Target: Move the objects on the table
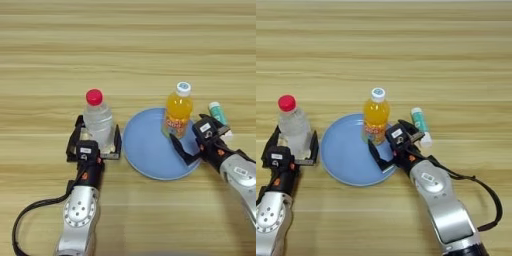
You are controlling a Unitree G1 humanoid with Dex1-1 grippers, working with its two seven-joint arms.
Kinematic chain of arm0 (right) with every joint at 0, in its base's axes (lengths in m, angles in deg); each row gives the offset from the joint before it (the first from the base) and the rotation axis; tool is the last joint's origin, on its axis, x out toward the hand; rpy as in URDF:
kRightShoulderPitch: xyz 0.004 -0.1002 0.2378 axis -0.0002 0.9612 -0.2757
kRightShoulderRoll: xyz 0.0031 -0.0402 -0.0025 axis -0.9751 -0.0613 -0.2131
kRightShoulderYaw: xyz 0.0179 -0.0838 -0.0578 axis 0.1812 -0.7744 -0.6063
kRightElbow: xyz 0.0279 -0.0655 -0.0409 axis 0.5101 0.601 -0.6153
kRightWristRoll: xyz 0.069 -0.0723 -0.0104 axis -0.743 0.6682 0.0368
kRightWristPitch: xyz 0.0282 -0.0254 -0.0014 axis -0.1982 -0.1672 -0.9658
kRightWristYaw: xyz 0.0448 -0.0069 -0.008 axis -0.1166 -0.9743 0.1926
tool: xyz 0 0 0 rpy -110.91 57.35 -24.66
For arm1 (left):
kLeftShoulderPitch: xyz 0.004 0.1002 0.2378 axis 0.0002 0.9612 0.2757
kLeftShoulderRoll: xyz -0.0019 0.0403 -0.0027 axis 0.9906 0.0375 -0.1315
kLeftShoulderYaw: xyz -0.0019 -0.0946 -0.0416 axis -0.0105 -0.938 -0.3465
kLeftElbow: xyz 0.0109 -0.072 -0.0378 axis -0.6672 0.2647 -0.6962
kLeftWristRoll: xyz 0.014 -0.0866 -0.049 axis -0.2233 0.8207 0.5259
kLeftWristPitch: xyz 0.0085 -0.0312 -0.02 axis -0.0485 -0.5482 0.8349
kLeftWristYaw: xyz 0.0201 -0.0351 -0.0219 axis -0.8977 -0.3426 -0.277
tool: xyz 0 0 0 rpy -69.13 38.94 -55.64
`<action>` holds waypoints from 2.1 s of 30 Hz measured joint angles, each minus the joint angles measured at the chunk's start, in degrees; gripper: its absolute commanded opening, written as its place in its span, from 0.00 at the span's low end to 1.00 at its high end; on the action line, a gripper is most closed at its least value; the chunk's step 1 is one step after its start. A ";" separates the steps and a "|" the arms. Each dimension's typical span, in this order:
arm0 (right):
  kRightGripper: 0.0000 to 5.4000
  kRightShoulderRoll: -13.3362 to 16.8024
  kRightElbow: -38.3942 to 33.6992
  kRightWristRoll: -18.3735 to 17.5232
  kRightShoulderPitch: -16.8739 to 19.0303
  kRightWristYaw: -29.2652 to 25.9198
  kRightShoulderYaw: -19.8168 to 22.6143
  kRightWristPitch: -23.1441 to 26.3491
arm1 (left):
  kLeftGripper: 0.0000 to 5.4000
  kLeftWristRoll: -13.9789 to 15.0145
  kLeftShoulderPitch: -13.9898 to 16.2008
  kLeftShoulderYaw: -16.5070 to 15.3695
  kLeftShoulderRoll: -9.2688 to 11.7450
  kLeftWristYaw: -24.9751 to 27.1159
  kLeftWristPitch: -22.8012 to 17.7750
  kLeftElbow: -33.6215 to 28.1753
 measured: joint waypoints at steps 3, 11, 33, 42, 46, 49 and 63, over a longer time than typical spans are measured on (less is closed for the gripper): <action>0.99 0.50 -0.28 0.20 0.08 -0.58 -0.04 0.11 | 1.00 0.00 0.00 0.00 0.00 -0.08 0.00 0.00; 0.99 3.47 0.19 3.24 0.96 -2.08 -1.38 1.36 | 1.00 -0.01 0.00 0.03 0.00 -0.15 0.00 0.00; 0.99 3.57 4.41 5.06 -1.43 1.71 3.39 1.05 | 1.00 -0.01 0.00 0.23 0.01 -0.44 0.00 -0.01; 0.99 2.29 5.96 6.21 -2.11 3.79 3.42 -0.32 | 1.00 -0.01 0.00 0.33 0.01 -0.48 0.00 -0.02; 0.99 1.09 7.61 7.45 -3.29 5.76 3.00 -1.47 | 1.00 -0.01 0.01 0.35 0.01 -0.49 0.00 -0.02; 0.99 0.58 8.64 7.65 -3.67 6.64 3.05 -2.58 | 1.00 -0.01 0.01 0.37 0.01 -0.50 0.00 -0.02; 0.99 -0.85 14.07 8.25 -6.29 11.06 4.84 -6.26 | 1.00 -0.02 0.01 0.42 0.02 -0.51 0.00 -0.02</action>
